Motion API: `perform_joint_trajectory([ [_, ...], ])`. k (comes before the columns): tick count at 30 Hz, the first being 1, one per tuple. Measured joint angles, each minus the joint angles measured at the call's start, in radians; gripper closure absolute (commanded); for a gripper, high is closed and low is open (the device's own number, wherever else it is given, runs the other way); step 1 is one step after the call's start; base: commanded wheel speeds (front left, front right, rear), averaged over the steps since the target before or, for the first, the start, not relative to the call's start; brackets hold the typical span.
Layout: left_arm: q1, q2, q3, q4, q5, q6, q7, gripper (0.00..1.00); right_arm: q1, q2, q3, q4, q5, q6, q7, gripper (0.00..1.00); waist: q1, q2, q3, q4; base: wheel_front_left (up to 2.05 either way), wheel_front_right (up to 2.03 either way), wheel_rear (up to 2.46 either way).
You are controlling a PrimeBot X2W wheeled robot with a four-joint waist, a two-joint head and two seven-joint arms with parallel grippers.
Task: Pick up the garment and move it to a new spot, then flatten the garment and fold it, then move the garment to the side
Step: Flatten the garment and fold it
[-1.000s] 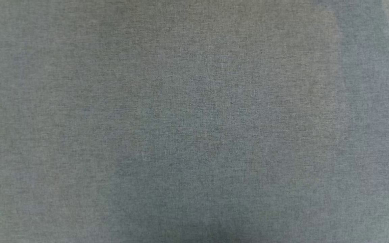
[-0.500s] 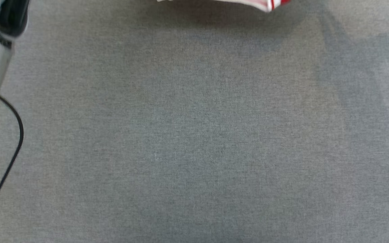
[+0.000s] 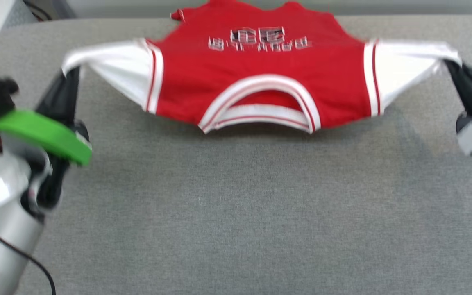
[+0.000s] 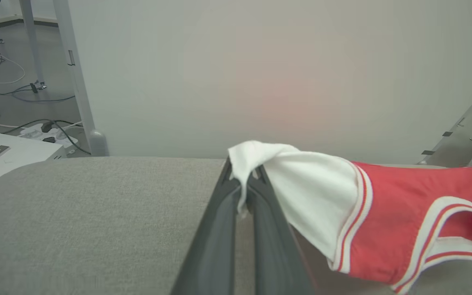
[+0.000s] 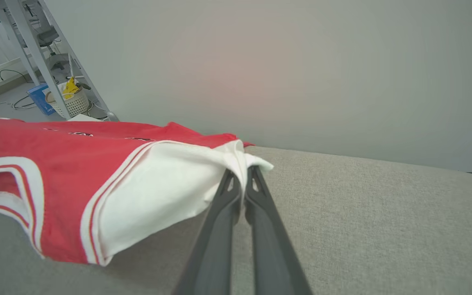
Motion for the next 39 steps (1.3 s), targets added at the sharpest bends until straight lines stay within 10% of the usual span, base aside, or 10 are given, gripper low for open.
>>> perform_joint_trajectory([
  [19,0.634,-0.016,0.078,-0.111,-0.031,0.080,0.000,1.00,0.670,-0.060,-0.169,-0.183,0.047,0.001,0.000,1.00,-0.0001,0.0000,-0.212,-0.009,0.00,0.00,0.00],
  [36,0.738,-0.026,0.030,-0.051,-0.039,0.079,0.029,1.00,0.904,-0.027,-0.246,-0.189,-0.056,0.001,0.170,1.00,0.0000,0.0000,-0.202,0.000,0.00,0.00,0.00],
  [38,0.738,-0.031,0.027,-0.041,-0.039,0.070,0.028,1.00,0.897,-0.016,-0.272,-0.189,-0.074,0.001,0.168,0.73,0.0000,0.0000,-0.198,-0.002,0.00,0.00,0.00],
  [39,0.738,-0.031,0.026,-0.038,-0.035,0.069,0.027,1.00,0.891,-0.011,-0.284,-0.190,-0.086,0.001,0.168,0.02,0.0000,0.0000,-0.196,-0.004,0.00,0.00,0.00],
])
